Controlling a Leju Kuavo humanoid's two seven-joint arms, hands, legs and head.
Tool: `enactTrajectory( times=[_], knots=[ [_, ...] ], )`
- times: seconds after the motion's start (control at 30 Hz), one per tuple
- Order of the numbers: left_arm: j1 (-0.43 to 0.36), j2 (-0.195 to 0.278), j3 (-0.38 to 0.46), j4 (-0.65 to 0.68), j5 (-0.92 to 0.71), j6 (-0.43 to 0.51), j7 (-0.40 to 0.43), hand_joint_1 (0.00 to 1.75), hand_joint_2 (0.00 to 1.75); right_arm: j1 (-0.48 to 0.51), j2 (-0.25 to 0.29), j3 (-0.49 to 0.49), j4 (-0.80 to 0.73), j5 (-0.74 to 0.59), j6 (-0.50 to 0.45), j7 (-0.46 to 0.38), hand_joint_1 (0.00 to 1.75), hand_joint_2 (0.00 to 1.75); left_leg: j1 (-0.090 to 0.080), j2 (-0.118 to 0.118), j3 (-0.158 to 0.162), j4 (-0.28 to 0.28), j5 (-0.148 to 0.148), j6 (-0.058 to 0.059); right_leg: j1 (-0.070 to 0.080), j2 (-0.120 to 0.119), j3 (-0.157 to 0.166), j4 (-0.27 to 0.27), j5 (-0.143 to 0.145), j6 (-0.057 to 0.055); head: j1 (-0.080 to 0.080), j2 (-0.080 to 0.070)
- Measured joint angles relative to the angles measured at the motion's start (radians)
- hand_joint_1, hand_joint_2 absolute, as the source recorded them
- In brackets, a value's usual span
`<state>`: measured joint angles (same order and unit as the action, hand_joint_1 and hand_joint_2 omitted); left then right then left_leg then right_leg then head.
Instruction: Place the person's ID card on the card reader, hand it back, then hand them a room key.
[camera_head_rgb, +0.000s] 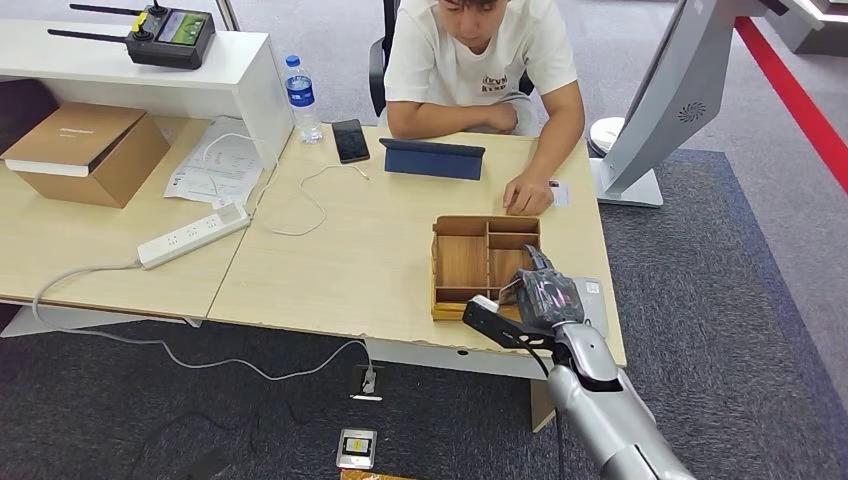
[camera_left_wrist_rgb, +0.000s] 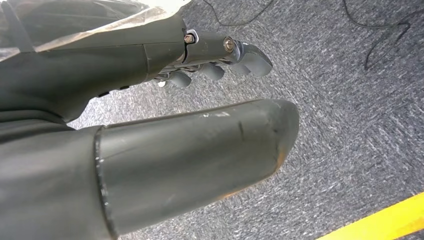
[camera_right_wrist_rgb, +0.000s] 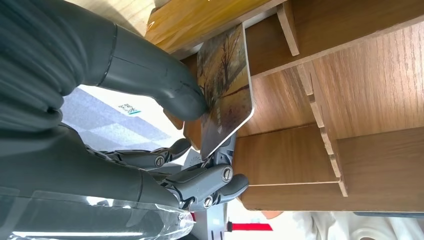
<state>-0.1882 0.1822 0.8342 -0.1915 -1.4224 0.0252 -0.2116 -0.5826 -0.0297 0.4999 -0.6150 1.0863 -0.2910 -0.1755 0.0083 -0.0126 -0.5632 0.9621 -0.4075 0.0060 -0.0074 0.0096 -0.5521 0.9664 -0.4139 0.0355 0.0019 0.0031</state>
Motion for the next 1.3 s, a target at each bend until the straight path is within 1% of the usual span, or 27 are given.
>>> enactTrajectory(
  times=[0.07,0.13,0.2,0.37,0.47,0.53,0.63,0.73,0.87,1.03,1.17,1.3],
  knots=[
    [0.000,-0.001,0.000,0.000,0.001,0.000,-0.001,0.00,0.00,-0.001,0.001,0.000,0.003,-0.002,0.001,-0.001,1.58,1.75,0.000,0.000,0.000,0.000,0.000,0.000,0.000,0.000,0.000,0.000,0.000,0.000,0.000,0.000],
    [0.000,-0.001,0.000,0.000,0.001,0.000,-0.003,0.00,0.00,0.000,0.002,0.000,0.003,-0.005,0.001,-0.002,1.68,1.75,0.000,0.000,0.000,0.000,0.000,0.000,0.000,0.000,0.000,0.000,0.000,0.000,0.000,0.000],
    [0.000,-0.001,0.000,0.000,0.001,0.000,-0.006,0.00,0.00,0.001,0.004,0.000,0.002,-0.009,-0.001,-0.002,1.75,1.75,0.000,0.000,0.000,0.000,0.000,0.000,0.000,0.000,0.000,0.000,0.000,0.000,0.000,0.000],
    [0.000,-0.003,0.000,0.000,0.001,0.000,-0.010,0.00,0.00,0.002,0.006,-0.001,-0.021,-0.038,-0.009,-0.006,1.75,1.75,0.000,0.000,0.000,0.000,0.000,0.000,0.000,0.000,0.000,0.000,0.000,0.000,0.000,0.000],
    [0.000,-0.003,0.000,0.000,0.001,0.001,-0.014,0.00,0.00,-0.006,0.003,-0.011,-0.069,-0.072,-0.010,0.000,1.75,1.75,0.000,0.000,0.000,0.000,0.000,0.000,0.000,0.000,0.000,0.000,0.000,0.000,0.000,0.000],
    [-0.001,-0.003,-0.001,0.000,-0.001,0.002,-0.016,0.00,0.00,-0.026,-0.003,-0.025,-0.120,-0.093,0.012,0.016,1.75,1.75,0.000,0.000,0.000,0.000,0.000,0.000,0.000,0.000,0.000,0.000,0.000,0.000,0.000,0.000],
    [-0.002,-0.003,-0.003,0.000,-0.002,0.001,-0.016,0.00,0.00,-0.061,-0.015,-0.048,-0.200,-0.110,0.071,0.044,1.75,1.75,0.000,0.000,0.000,0.000,0.000,0.000,0.000,0.000,0.000,0.000,0.000,0.000,0.000,0.000],
    [-0.004,-0.003,-0.007,0.000,-0.005,-0.003,-0.017,0.00,0.00,-0.071,-0.022,-0.068,-0.273,-0.116,0.109,0.057,1.75,1.75,0.000,0.000,0.000,0.000,0.000,0.000,0.000,0.000,0.000,0.000,0.000,0.000,0.000,0.000],
    [-0.008,-0.003,-0.014,0.000,-0.009,-0.010,-0.017,0.00,0.00,-0.071,-0.028,-0.082,-0.341,-0.110,0.122,0.067,1.75,1.75,0.000,0.000,0.000,0.000,0.000,0.000,0.000,0.000,0.000,0.000,0.000,0.000,0.000,0.000],
    [-0.016,-0.004,-0.023,0.000,-0.013,-0.020,-0.017,0.00,0.00,-0.080,-0.031,-0.093,-0.378,-0.102,0.121,0.058,1.75,1.75,0.000,0.000,0.000,0.000,0.000,0.000,0.000,0.000,0.000,0.000,0.000,0.000,0.000,0.000],
    [-0.026,-0.004,-0.028,-0.001,-0.023,-0.034,-0.017,0.00,0.00,-0.135,-0.027,-0.096,-0.356,-0.099,0.115,0.032,1.75,1.75,0.000,0.001,0.000,0.000,0.001,0.000,0.000,0.000,0.000,0.000,0.001,0.000,0.000,0.000],
    [-0.047,-0.004,-0.045,-0.001,-0.044,-0.053,-0.017,0.00,0.00,-0.262,-0.018,-0.095,-0.232,-0.071,0.112,0.005,1.75,1.75,0.000,0.000,-0.001,0.000,0.002,0.000,0.000,0.000,-0.001,0.000,0.002,-0.001,0.000,0.000]
  ],
)
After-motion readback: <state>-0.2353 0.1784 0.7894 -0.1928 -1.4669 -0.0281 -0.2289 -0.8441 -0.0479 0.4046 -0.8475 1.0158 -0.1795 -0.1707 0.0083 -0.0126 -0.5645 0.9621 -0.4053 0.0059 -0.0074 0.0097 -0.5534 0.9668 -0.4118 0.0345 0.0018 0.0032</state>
